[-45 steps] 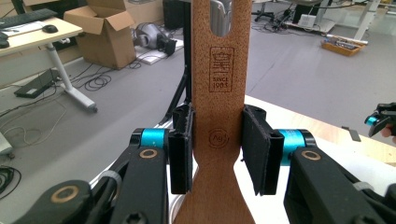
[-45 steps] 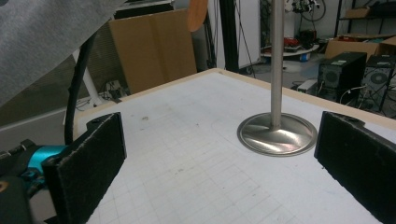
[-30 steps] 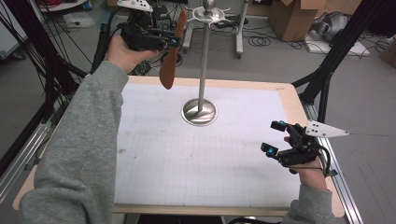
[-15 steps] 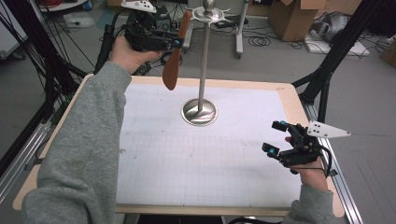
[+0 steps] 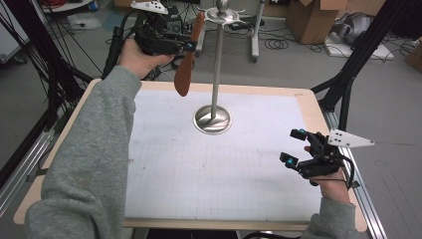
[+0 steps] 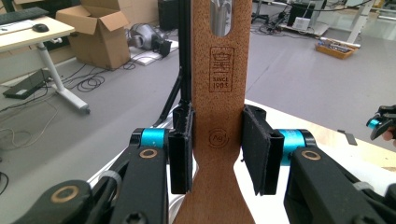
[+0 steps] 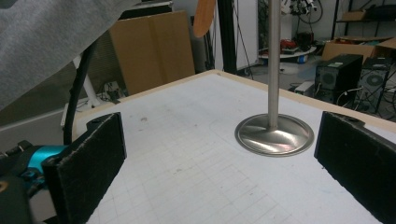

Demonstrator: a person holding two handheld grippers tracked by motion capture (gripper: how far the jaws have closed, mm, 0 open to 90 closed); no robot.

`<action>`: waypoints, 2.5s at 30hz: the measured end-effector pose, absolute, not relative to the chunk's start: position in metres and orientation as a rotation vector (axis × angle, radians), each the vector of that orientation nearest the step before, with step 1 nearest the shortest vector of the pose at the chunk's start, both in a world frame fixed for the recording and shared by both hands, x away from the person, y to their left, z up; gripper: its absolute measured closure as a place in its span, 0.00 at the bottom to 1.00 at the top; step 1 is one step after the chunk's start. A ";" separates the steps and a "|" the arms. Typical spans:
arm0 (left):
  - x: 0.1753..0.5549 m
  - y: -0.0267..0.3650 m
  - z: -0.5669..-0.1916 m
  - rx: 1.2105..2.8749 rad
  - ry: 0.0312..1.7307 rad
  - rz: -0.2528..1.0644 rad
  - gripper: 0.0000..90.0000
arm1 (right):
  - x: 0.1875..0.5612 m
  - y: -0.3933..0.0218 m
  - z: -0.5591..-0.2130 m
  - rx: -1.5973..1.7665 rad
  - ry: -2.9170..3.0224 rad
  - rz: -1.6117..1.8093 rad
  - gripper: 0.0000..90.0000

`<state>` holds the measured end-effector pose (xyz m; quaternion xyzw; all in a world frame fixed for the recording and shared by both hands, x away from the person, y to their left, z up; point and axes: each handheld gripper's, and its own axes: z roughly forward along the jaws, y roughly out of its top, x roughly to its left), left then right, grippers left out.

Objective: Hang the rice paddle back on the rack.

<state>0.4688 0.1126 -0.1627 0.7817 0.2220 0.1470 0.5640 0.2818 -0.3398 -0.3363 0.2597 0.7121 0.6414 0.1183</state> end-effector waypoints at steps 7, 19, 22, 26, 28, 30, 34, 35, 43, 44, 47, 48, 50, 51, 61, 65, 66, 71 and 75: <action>0.469 0.106 -0.166 1.843 0.525 0.331 0.72 | 0.282 -0.340 -0.336 0.759 2.084 1.875 0.01; 0.471 0.100 -0.168 1.841 0.562 0.329 0.72 | 0.282 -0.340 -0.337 0.766 2.084 1.875 0.01; 0.472 0.098 -0.170 1.839 0.559 0.329 0.72 | 0.282 -0.340 -0.337 0.763 2.083 1.877 0.01; 0.473 0.096 -0.171 1.839 0.563 0.328 0.72 | 0.282 -0.341 -0.337 0.768 2.084 1.875 0.01; 0.474 0.095 -0.172 1.838 0.561 0.331 0.72 | 0.282 -0.341 -0.337 0.769 2.083 1.878 0.01; 0.474 0.095 -0.172 1.837 0.561 0.329 0.72 | 0.282 -0.342 -0.337 0.765 2.078 1.877 0.01; 0.474 0.095 -0.172 1.837 0.565 0.336 0.72 | 0.282 -0.342 -0.338 0.768 2.079 1.877 0.01; 0.473 0.094 -0.172 1.838 0.569 0.350 0.72 | 0.282 -0.342 -0.338 0.768 2.078 1.877 0.01; 0.470 0.094 -0.172 1.850 0.575 0.383 0.70 | 0.280 -0.340 -0.335 0.744 2.092 1.863 0.01; 0.469 0.095 -0.172 1.850 0.578 0.382 0.70 | 0.280 -0.340 -0.335 0.748 2.090 1.859 0.01; 0.467 0.100 -0.176 1.848 0.580 0.386 0.66 | 0.280 -0.340 -0.335 0.756 2.084 1.859 0.01; 0.465 0.102 -0.178 1.842 0.578 0.387 0.66 | 0.280 -0.340 -0.335 0.756 2.084 1.859 0.01; 0.462 0.107 -0.183 1.841 0.577 0.388 0.61 | 0.279 -0.337 -0.335 0.752 2.091 1.855 0.01; 0.460 0.109 -0.184 1.839 0.566 0.384 0.59 | 0.279 -0.336 -0.334 0.750 2.094 1.856 0.01; 0.440 0.123 -0.195 1.839 0.489 0.399 0.43 | 0.276 -0.336 -0.331 0.750 2.083 1.844 0.01; 0.433 0.129 -0.201 1.835 0.464 0.379 0.37 | 0.276 -0.334 -0.330 0.736 2.080 1.838 0.01; 0.431 0.129 -0.203 1.828 0.463 0.385 0.34 | 0.275 -0.333 -0.329 0.738 2.087 1.839 0.01; 0.425 0.134 -0.212 1.829 0.472 0.381 0.25 | 0.275 -0.327 -0.328 0.715 2.107 1.835 0.01; 0.422 0.139 -0.217 1.828 0.507 0.409 0.22 | 0.277 -0.324 -0.329 0.714 2.121 1.826 0.01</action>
